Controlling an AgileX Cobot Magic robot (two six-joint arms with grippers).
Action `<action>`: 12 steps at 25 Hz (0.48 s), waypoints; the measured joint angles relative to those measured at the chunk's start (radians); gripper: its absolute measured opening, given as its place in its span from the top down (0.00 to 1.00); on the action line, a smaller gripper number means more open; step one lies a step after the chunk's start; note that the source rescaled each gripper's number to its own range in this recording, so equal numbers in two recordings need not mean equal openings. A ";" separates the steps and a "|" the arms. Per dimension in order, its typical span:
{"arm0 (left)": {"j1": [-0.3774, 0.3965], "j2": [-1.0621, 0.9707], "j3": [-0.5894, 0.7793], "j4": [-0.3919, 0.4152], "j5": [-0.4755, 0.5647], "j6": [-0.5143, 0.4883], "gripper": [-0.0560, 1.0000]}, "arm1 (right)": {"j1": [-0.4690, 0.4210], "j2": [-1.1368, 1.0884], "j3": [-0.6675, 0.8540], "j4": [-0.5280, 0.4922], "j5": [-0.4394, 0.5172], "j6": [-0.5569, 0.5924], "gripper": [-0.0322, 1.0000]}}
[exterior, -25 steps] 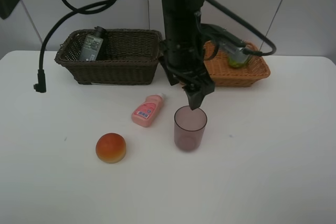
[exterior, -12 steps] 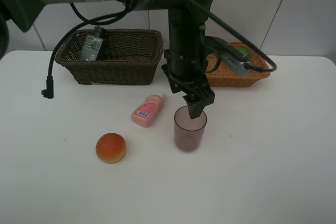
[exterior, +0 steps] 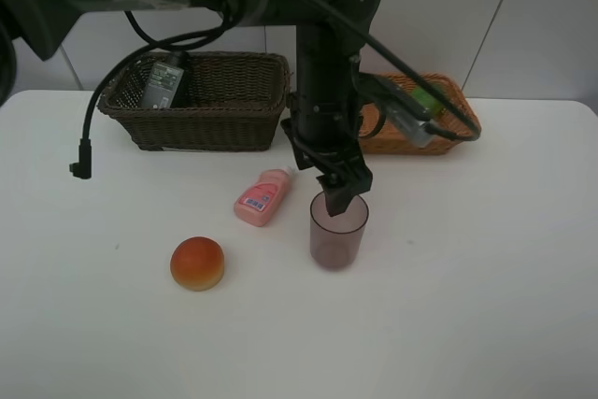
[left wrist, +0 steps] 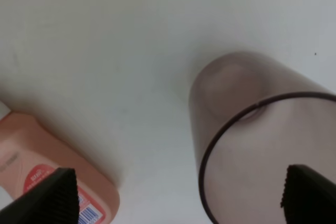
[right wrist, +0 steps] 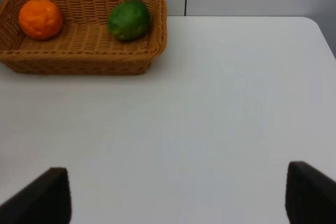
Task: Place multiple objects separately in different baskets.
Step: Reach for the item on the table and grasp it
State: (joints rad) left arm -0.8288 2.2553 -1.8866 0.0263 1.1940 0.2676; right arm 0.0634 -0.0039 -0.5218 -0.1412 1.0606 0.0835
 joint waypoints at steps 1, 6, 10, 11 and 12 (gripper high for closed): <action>0.000 0.000 0.001 0.001 0.000 0.000 0.00 | 0.000 0.000 0.000 0.000 0.000 0.000 0.29; 0.000 0.000 0.003 0.002 0.000 0.000 0.00 | 0.000 0.000 0.000 0.000 0.000 0.000 0.29; 0.000 0.000 0.003 0.002 0.000 0.000 0.00 | 0.000 0.000 0.000 0.000 0.000 0.000 0.29; 0.000 0.000 0.003 0.002 0.000 0.000 0.00 | 0.000 0.000 0.000 0.000 0.000 0.000 0.29; 0.000 0.001 0.003 0.002 0.000 0.000 0.00 | 0.000 0.000 0.000 0.000 0.000 0.000 0.29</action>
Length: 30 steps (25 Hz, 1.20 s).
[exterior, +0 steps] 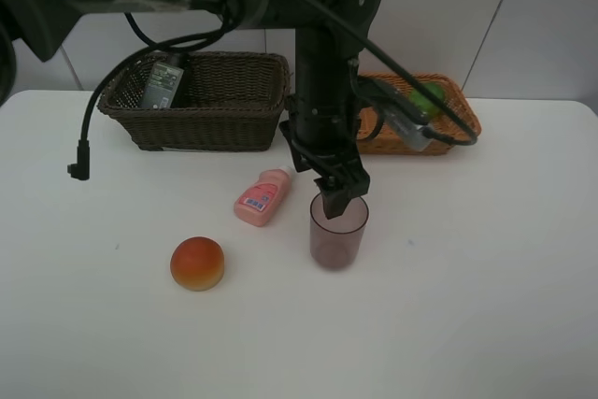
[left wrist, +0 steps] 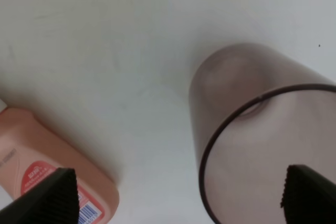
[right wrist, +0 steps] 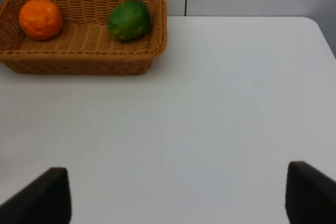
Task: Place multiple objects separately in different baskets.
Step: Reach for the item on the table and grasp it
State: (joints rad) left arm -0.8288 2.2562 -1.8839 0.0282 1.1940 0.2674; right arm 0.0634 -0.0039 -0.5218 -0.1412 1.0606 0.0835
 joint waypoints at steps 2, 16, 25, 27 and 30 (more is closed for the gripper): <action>0.000 0.008 0.000 0.000 0.000 0.000 0.00 | 0.000 0.000 0.000 0.000 0.000 0.000 0.29; -0.010 0.084 0.000 0.000 -0.040 0.000 0.00 | 0.000 0.000 0.000 0.000 0.000 0.000 0.29; -0.020 0.100 0.000 0.000 -0.071 0.001 0.00 | 0.000 0.000 0.000 0.000 0.000 0.000 0.29; -0.020 0.100 0.000 0.000 -0.073 0.001 0.01 | 0.000 0.000 0.000 0.000 0.000 0.000 0.29; -0.020 0.100 0.000 0.000 -0.073 0.001 0.04 | 0.000 0.000 0.000 0.000 0.000 0.000 0.29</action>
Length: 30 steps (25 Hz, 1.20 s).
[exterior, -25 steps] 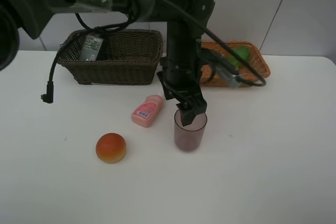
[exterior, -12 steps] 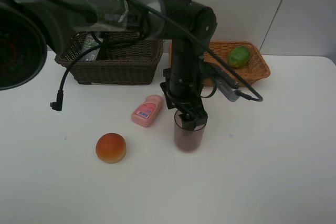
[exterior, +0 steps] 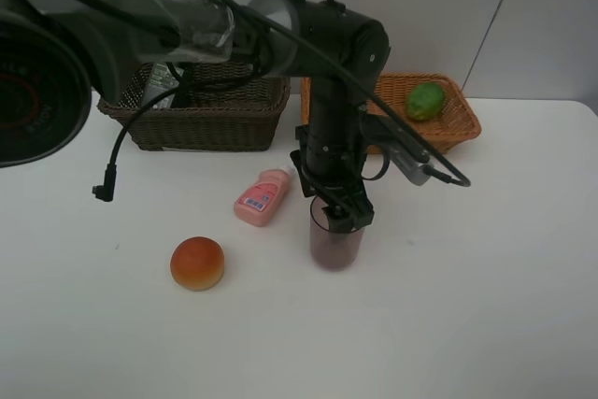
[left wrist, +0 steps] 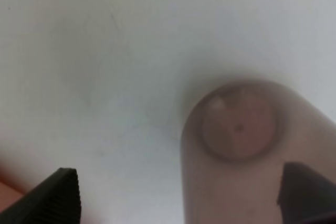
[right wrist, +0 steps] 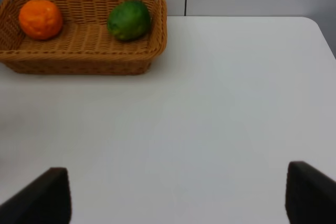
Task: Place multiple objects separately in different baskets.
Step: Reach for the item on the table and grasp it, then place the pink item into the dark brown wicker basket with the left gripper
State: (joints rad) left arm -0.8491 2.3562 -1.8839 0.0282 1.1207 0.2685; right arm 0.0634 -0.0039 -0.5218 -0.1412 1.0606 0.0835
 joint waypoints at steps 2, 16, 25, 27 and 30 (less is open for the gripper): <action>0.000 0.000 0.000 0.000 0.000 0.000 0.13 | 0.000 0.000 0.000 0.000 0.000 0.000 0.29; 0.000 0.000 0.000 0.000 0.008 0.002 0.95 | 0.000 0.000 0.000 0.000 0.000 0.000 0.29; 0.000 0.000 0.000 0.000 0.008 0.002 0.95 | 0.000 0.000 0.000 0.000 0.000 0.000 0.29; 0.000 0.000 -0.001 0.000 0.009 0.002 0.95 | 0.000 0.000 0.000 0.000 0.000 0.000 0.29; 0.000 0.000 -0.023 -0.006 0.020 0.001 0.95 | 0.000 0.000 0.000 0.000 0.000 0.000 0.29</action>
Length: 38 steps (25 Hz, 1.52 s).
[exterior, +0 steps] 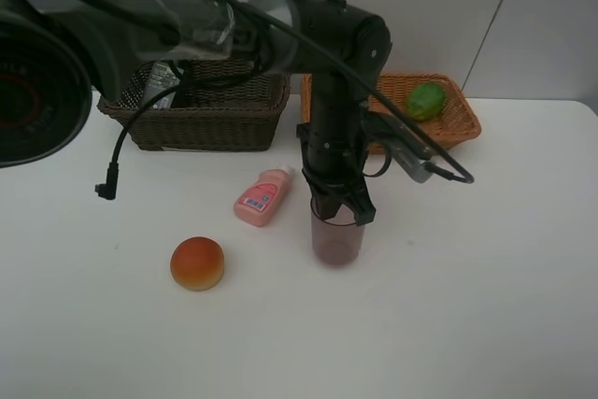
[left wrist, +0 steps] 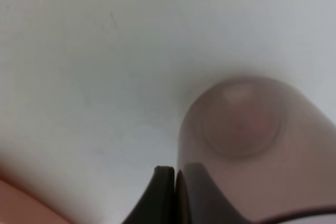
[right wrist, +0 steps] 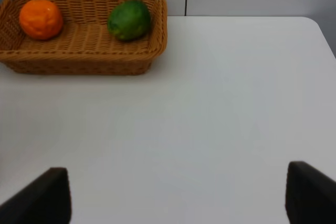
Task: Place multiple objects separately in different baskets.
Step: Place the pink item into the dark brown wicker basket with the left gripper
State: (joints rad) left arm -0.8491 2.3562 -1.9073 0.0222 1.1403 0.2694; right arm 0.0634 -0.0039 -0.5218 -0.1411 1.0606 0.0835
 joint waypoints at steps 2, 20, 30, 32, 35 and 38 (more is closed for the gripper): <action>0.000 0.000 -0.023 -0.009 0.012 -0.001 0.95 | 0.000 0.000 0.000 0.000 0.000 0.000 0.29; 0.024 -0.003 -0.240 -0.040 0.054 -0.017 0.95 | 0.000 0.000 0.000 0.000 0.000 0.000 0.29; 0.165 -0.078 -0.240 0.003 0.054 -0.025 0.95 | 0.000 0.000 0.000 0.000 0.000 0.000 0.29; 0.199 -0.094 -0.240 0.003 0.054 -0.025 0.95 | 0.000 0.000 0.000 0.000 0.000 0.000 0.29; 0.251 -0.114 -0.240 0.003 0.054 -0.025 0.95 | 0.000 0.000 0.000 0.000 0.000 0.000 0.29; 0.304 -0.120 -0.240 0.003 0.054 -0.025 0.95 | 0.000 0.000 0.000 0.000 0.000 0.000 0.29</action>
State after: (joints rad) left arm -0.5455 2.2362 -2.1471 0.0254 1.1947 0.2445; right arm 0.0634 -0.0039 -0.5218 -0.1411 1.0606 0.0835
